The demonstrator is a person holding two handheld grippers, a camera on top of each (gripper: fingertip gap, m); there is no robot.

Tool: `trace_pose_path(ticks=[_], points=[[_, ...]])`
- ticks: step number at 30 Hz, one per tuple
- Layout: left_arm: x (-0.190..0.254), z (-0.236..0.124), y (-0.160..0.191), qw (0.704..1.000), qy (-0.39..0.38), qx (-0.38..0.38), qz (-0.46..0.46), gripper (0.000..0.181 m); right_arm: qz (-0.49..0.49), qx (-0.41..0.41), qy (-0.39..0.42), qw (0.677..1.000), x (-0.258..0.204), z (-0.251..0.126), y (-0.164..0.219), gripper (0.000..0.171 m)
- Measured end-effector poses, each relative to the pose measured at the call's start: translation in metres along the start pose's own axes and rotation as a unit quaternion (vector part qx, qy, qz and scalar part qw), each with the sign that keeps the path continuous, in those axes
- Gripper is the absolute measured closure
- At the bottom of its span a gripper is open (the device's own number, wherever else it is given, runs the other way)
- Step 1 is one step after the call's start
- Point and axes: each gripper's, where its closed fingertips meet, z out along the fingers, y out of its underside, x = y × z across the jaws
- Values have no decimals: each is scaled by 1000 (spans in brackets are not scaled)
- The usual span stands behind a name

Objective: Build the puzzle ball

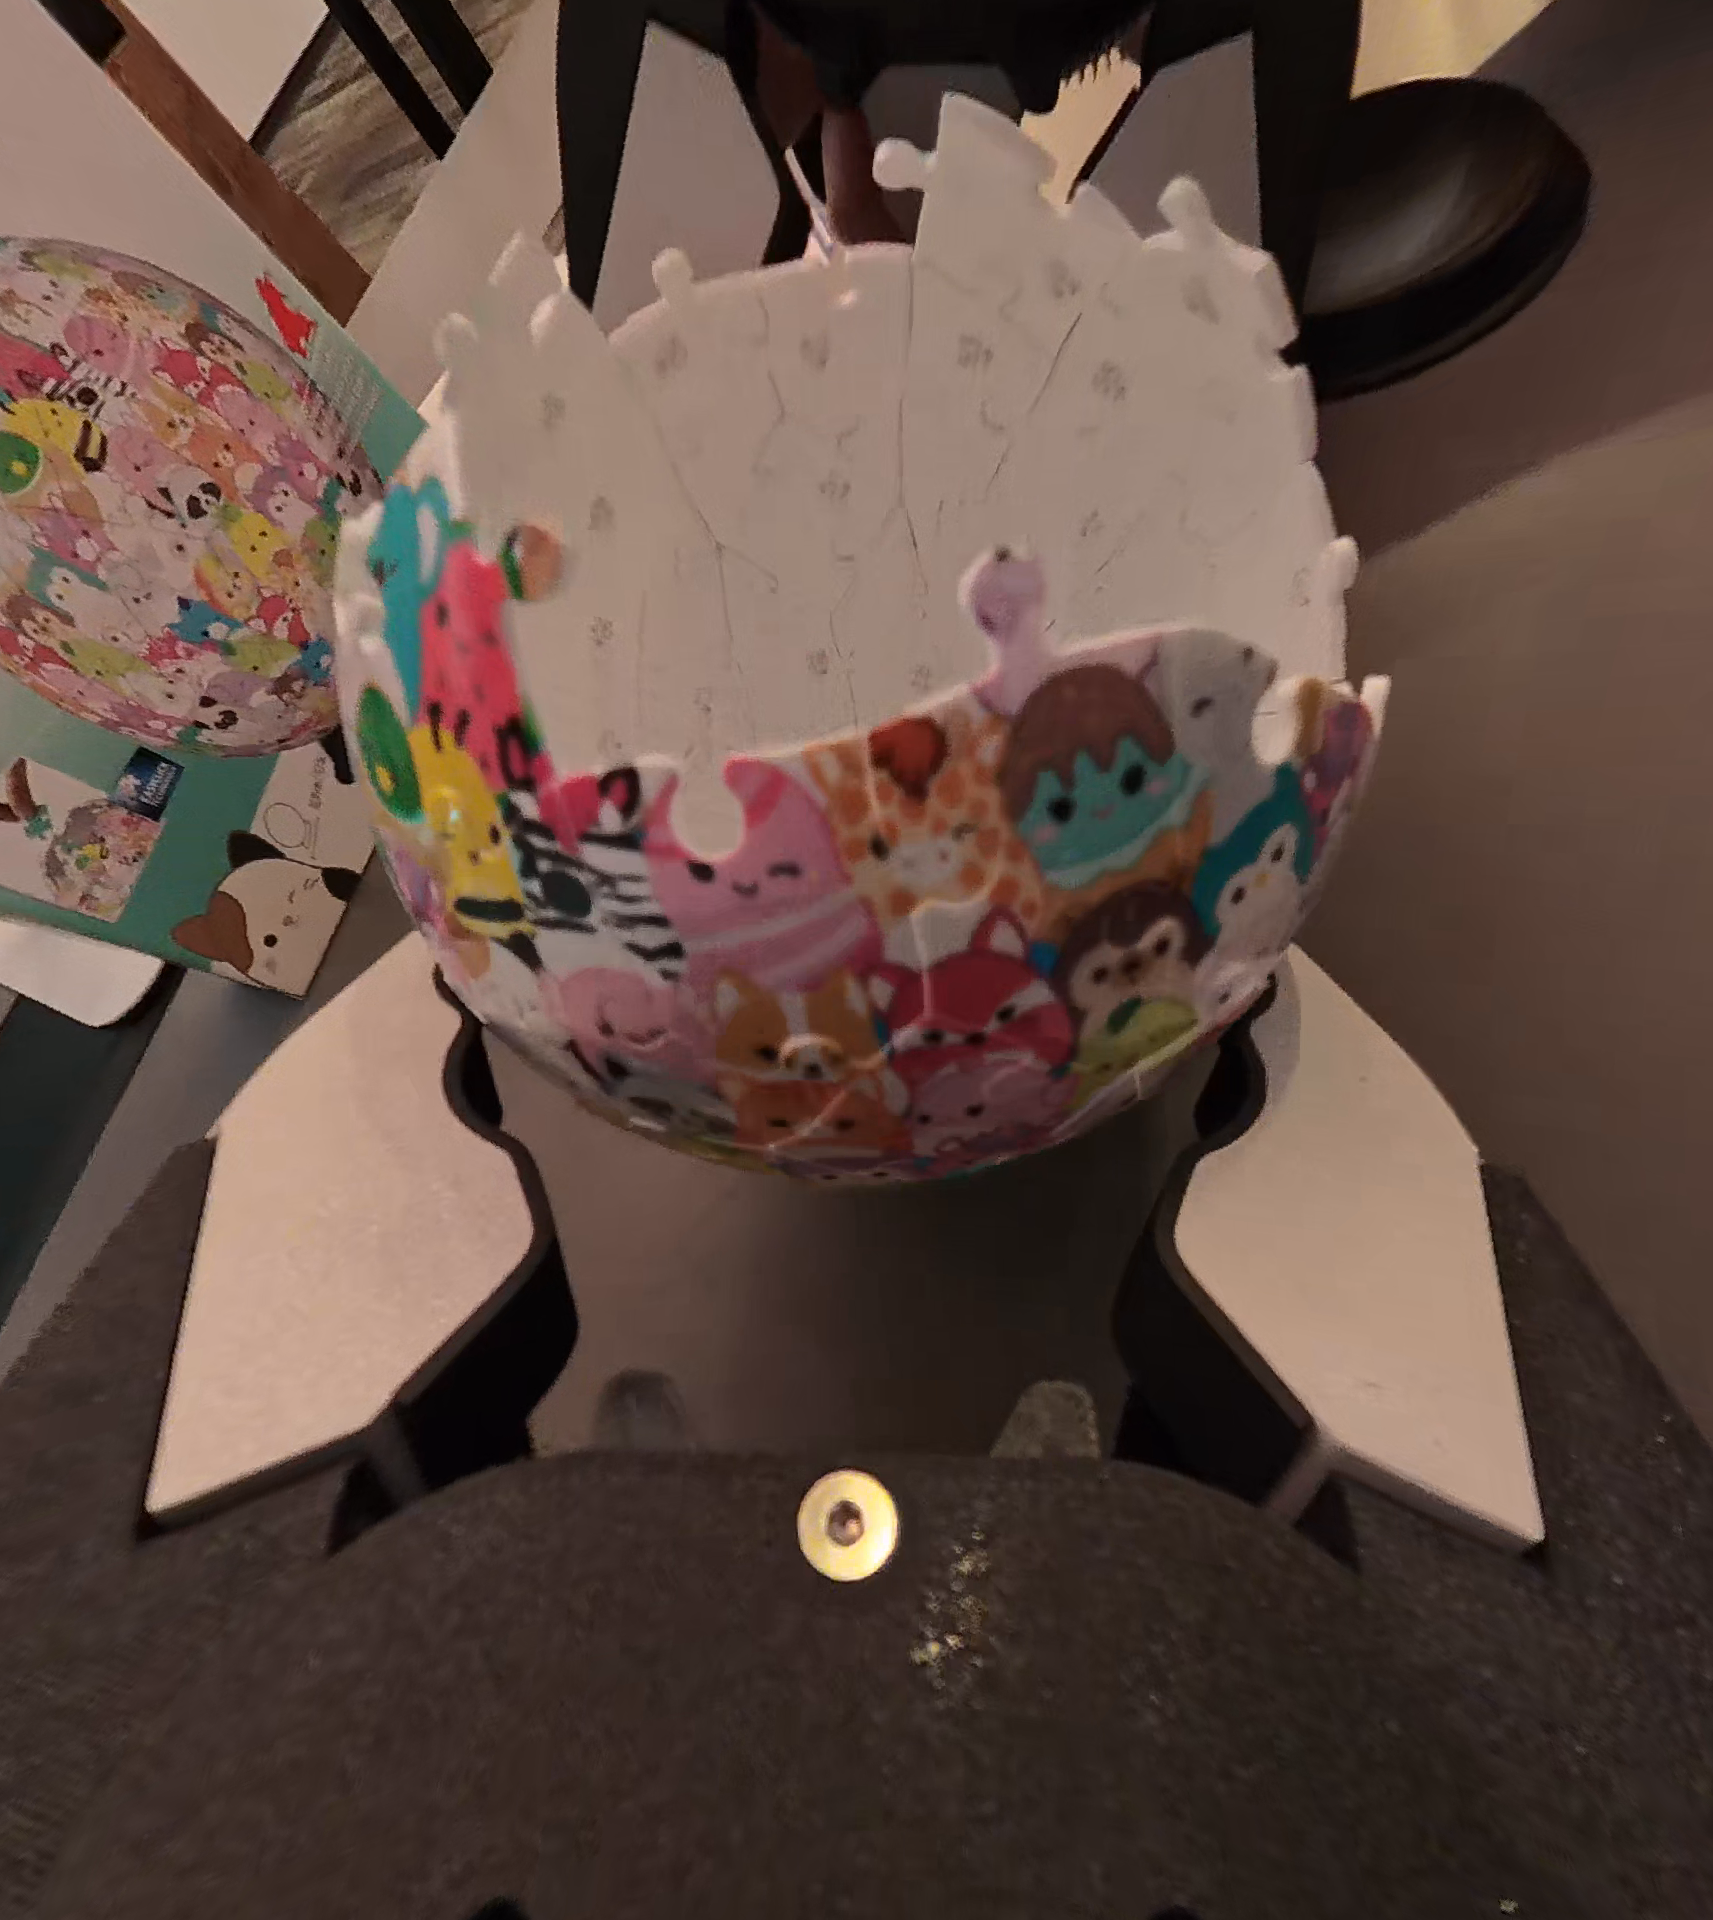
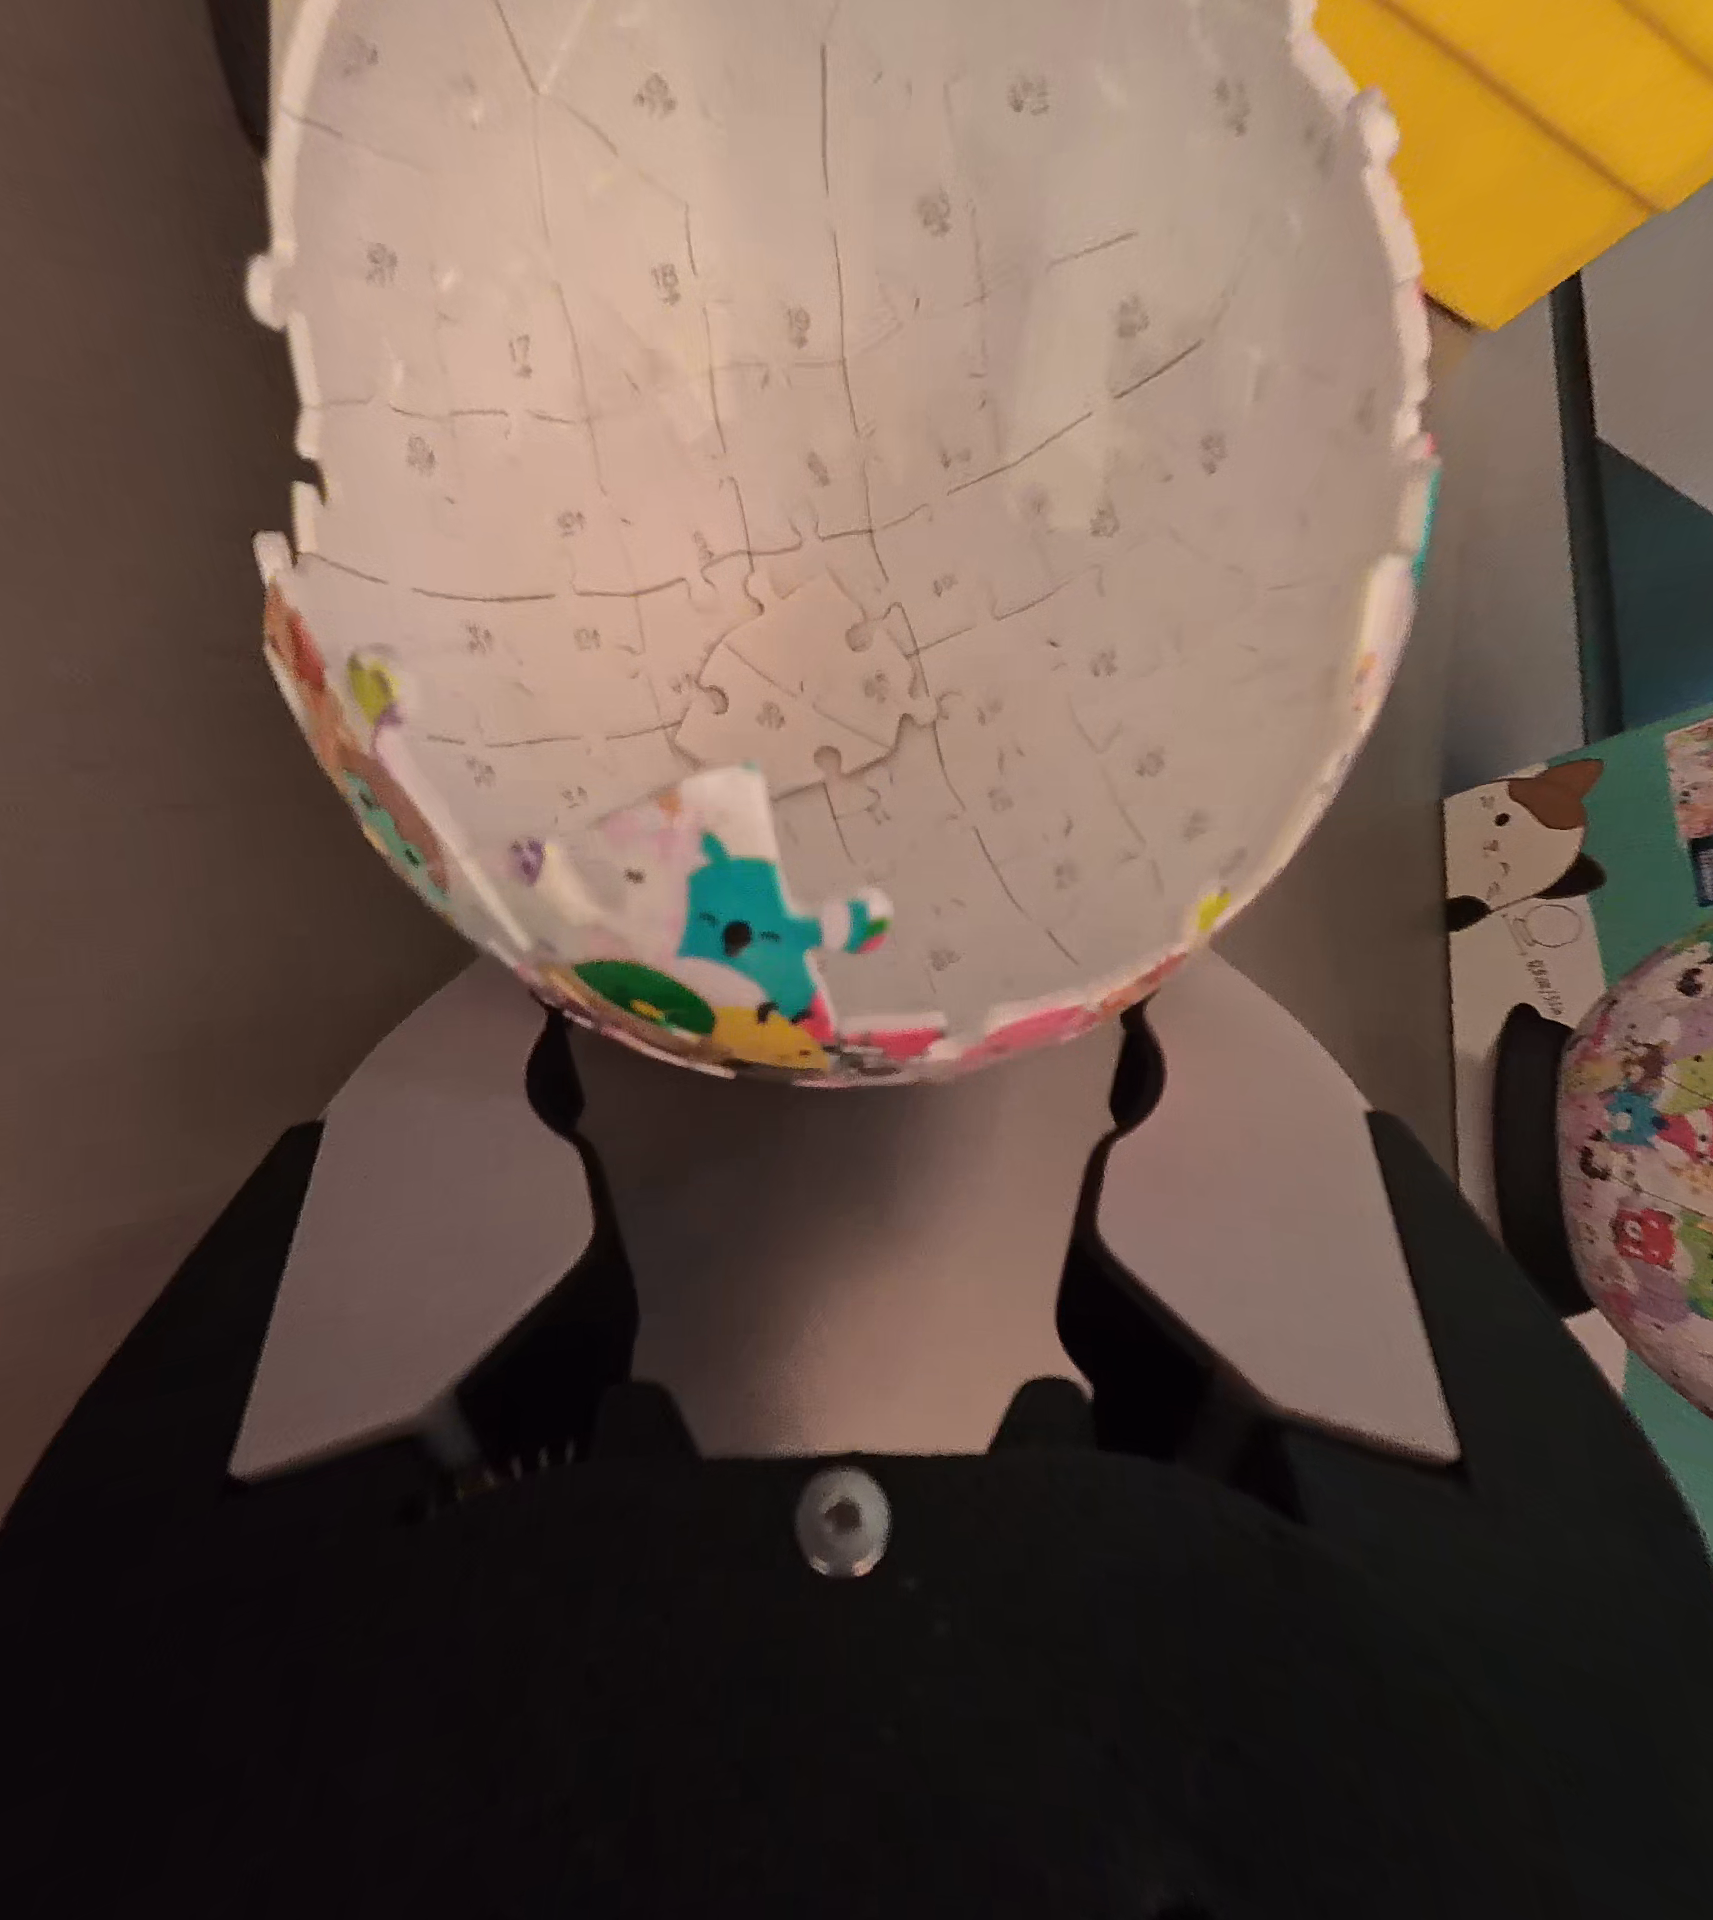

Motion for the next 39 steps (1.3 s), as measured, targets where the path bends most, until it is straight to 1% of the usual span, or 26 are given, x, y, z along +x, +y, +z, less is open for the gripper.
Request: trace_pose_path(ticks=[2,5,12,17,23,29,39], points=[[1,4,-8,1000,3,3,11,48,0,-5,13,1000,0,-10,0,68],[6,15,-30,999,19,18,26,49,14,-22,30,999,-3,-33,8,68],[35,59,-91,993,71,55,82,49,57,-91,83,991,-28,-106,47,68],[57,84,-112,988,95,66,105,50,84,-126,108,983,-49,-136,73,69],[69,99,-118,985,104,62,122,50,96,-138,123,978,-62,-148,88,68],[72,109,-113,984,101,44,140,51,98,-143,131,976,-66,-150,98,68],[75,109,-114,984,82,54,151,54,103,-137,133,976,-71,-147,102,68]])
